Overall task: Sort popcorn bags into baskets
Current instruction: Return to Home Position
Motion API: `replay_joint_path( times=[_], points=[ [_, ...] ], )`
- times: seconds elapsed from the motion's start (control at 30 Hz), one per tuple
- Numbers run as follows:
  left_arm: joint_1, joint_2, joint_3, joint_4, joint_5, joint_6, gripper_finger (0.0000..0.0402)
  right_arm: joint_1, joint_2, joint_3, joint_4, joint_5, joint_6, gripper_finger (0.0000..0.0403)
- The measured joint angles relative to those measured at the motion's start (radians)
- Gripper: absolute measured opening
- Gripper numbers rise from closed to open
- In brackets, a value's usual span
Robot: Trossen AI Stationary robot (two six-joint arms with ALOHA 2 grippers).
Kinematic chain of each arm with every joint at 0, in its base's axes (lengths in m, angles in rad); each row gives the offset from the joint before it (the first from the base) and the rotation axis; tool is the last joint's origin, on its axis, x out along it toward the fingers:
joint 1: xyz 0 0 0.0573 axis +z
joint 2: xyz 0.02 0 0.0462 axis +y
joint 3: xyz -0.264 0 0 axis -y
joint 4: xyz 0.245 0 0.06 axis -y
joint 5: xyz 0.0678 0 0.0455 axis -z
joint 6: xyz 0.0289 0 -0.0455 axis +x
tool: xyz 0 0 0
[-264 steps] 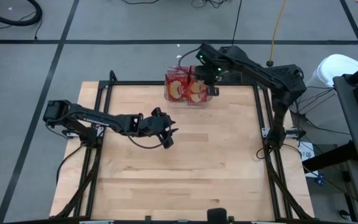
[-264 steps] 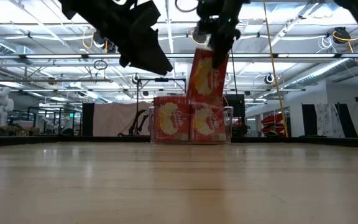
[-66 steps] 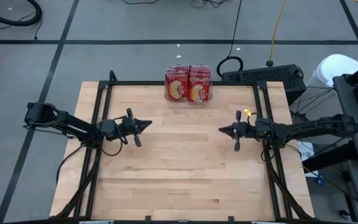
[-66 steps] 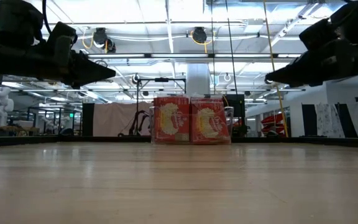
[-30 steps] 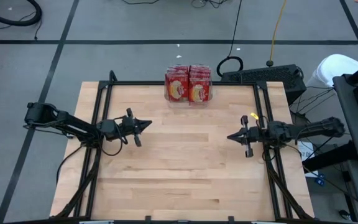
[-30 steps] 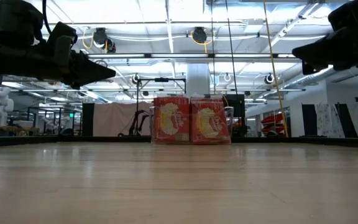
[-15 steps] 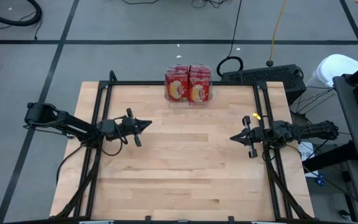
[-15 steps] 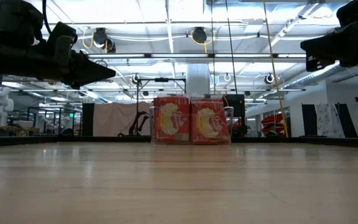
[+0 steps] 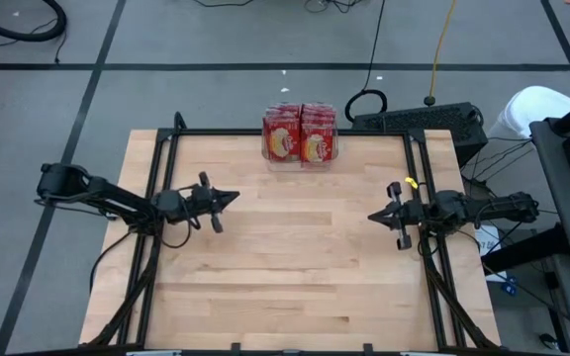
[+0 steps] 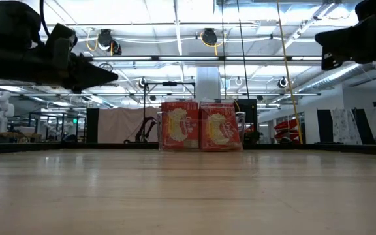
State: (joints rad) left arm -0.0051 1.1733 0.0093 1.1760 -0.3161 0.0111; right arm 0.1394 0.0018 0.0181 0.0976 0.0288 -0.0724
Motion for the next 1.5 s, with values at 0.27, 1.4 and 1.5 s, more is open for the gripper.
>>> replay_joint_path(
  times=[0.27,1.4,1.5],
  points=[
    [0.000,-0.110,0.000,-0.036,0.098,0.068,0.0006,0.000,0.000,-0.002,0.002,0.000,0.010,0.0000],
    [-0.023,-0.959,0.000,-1.010,0.212,-0.005,0.0002,0.000,0.000,-0.003,0.000,-0.001,0.006,0.0000],
    [-0.052,-1.008,0.000,-1.062,0.202,-0.011,0.0001,0.000,0.000,-0.003,0.000,-0.001,0.007,0.0000]
  ],
)
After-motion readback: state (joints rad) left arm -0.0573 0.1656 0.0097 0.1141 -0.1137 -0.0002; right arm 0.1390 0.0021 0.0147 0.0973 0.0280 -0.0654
